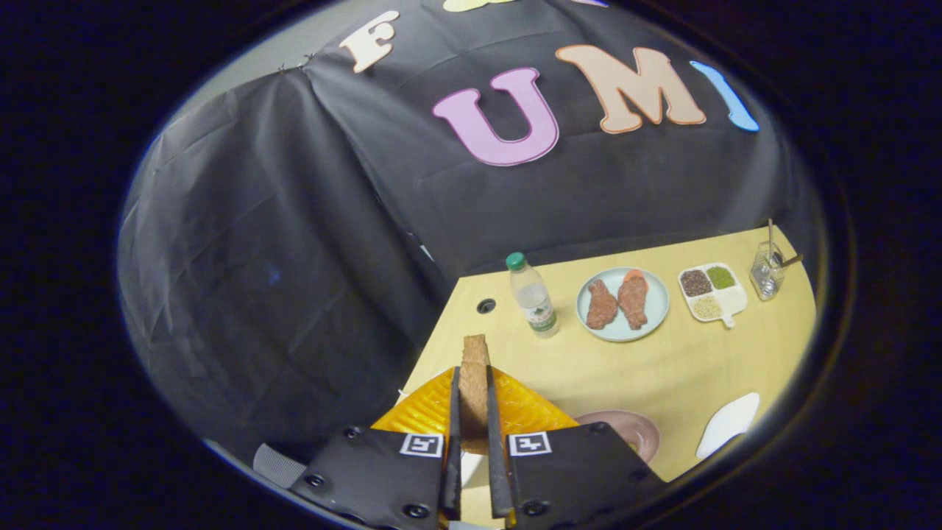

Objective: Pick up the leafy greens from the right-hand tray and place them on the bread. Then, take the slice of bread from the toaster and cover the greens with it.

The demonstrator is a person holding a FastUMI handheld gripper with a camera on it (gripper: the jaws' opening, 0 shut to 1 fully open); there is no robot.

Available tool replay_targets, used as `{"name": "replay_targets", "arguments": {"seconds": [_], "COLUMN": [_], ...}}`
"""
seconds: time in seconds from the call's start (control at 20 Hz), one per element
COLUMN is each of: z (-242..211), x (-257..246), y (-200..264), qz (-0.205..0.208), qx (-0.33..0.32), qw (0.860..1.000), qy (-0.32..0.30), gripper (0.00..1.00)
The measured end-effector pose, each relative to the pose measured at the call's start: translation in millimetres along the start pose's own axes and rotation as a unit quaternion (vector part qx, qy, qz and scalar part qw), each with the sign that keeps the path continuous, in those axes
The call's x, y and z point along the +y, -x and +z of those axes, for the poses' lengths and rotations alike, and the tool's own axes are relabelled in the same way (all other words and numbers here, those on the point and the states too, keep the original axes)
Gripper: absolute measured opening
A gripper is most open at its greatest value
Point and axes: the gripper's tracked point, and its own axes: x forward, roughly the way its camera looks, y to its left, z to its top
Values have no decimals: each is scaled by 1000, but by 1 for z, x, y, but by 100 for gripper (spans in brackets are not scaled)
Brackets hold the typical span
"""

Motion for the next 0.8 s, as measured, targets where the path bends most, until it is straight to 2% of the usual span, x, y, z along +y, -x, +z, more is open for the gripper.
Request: {"name": "replay_targets", "arguments": {"seconds": [0.2,0.4,0.55,0.8], "z": [2,-24,-52,-112], "x": [-54,-100,-118,-131], "y": [15,22,18,1], "qz": [-31,-57,-59,-44], "qx": [-10,12,37,84], "qw": [999,997,995,984], "qy": [-20,-49,-74,-152], "gripper": [18,18,18,18]}}
